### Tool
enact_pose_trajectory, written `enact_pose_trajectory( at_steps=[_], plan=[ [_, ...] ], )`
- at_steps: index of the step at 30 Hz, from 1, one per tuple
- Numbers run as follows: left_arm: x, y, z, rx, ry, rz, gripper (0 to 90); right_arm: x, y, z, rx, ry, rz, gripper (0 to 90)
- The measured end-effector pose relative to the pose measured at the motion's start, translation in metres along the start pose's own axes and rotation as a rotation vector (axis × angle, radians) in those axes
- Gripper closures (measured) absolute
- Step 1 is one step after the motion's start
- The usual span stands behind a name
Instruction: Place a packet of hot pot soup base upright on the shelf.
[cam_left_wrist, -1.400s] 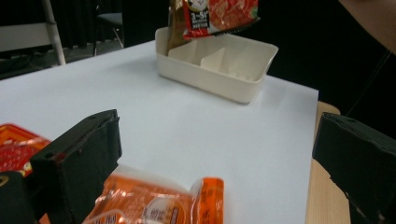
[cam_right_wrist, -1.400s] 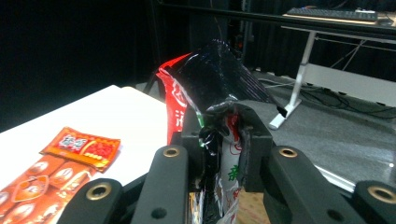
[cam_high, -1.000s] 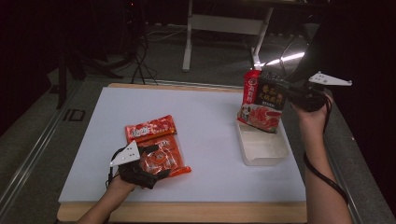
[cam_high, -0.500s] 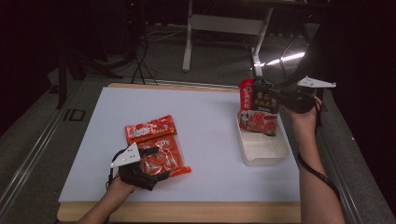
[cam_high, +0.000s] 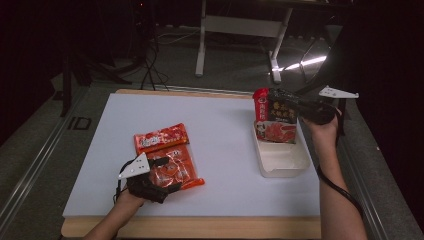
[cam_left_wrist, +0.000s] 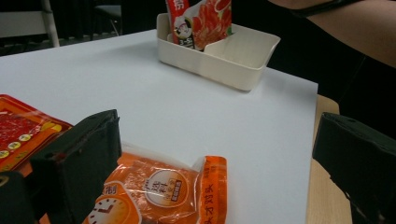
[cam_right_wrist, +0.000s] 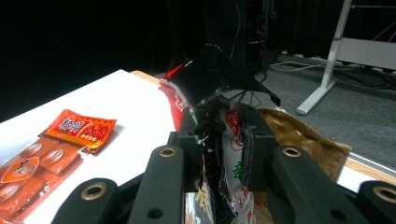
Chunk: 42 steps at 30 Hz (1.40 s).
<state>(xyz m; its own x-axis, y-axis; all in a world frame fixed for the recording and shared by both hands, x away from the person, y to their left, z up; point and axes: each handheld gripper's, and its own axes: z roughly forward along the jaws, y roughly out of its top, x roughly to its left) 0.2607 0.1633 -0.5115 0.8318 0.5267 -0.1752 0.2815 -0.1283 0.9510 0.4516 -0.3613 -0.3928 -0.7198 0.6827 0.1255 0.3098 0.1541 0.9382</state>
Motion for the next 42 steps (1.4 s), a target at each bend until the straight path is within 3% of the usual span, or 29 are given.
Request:
enact_pose_trajectory(
  at_steps=[2, 6, 11, 15, 17, 21, 27, 31, 34, 36, 39, 42],
  plan=[
    [0.001, 0.000, 0.000, -0.004, 0.007, -0.005, 1.9, -0.001, -0.006, -0.004, -0.023, 0.006, -0.008, 73.3],
    [0.004, 0.000, -0.002, -0.021, 0.022, -0.017, 1.9, -0.005, -0.017, -0.011, -0.058, 0.010, 0.032, 72.2],
    [0.006, 0.000, -0.004, -0.025, 0.025, -0.031, 1.9, -0.008, -0.031, -0.008, -0.003, 0.000, 0.033, 70.9],
    [0.007, 0.000, -0.004, -0.025, 0.033, -0.034, 1.9, -0.011, -0.043, -0.014, -0.020, -0.017, 0.056, 70.6],
    [0.007, 0.000, -0.004, -0.027, 0.045, -0.031, 1.9, -0.013, -0.048, -0.019, -0.005, -0.043, 0.049, 70.6],
    [0.009, 0.001, -0.005, -0.033, 0.048, -0.044, 1.9, -0.014, -0.051, -0.027, 0.008, -0.051, 0.058, 65.8],
    [0.010, 0.001, -0.004, -0.017, 0.066, -0.019, 1.9, -0.003, -0.045, -0.039, 0.024, -0.111, 0.092, 54.0],
    [0.012, 0.001, -0.005, -0.011, 0.086, -0.019, 1.9, 0.007, -0.038, -0.052, 0.006, -0.168, 0.066, 47.0],
    [0.014, 0.003, -0.007, -0.024, 0.094, -0.033, 1.9, 0.017, -0.031, -0.064, -0.006, -0.223, 0.032, 46.8],
    [0.015, 0.003, -0.009, -0.034, 0.095, -0.056, 1.9, 0.026, -0.027, -0.073, -0.041, -0.220, 0.021, 45.0],
    [0.017, 0.005, -0.010, -0.014, 0.092, -0.096, 1.9, 0.045, -0.025, -0.078, -0.073, -0.192, 0.010, 35.6],
    [0.017, 0.006, -0.010, 0.011, 0.103, -0.091, 1.9, 0.066, -0.025, -0.075, -0.073, -0.162, 0.037, 31.3]
  ],
)
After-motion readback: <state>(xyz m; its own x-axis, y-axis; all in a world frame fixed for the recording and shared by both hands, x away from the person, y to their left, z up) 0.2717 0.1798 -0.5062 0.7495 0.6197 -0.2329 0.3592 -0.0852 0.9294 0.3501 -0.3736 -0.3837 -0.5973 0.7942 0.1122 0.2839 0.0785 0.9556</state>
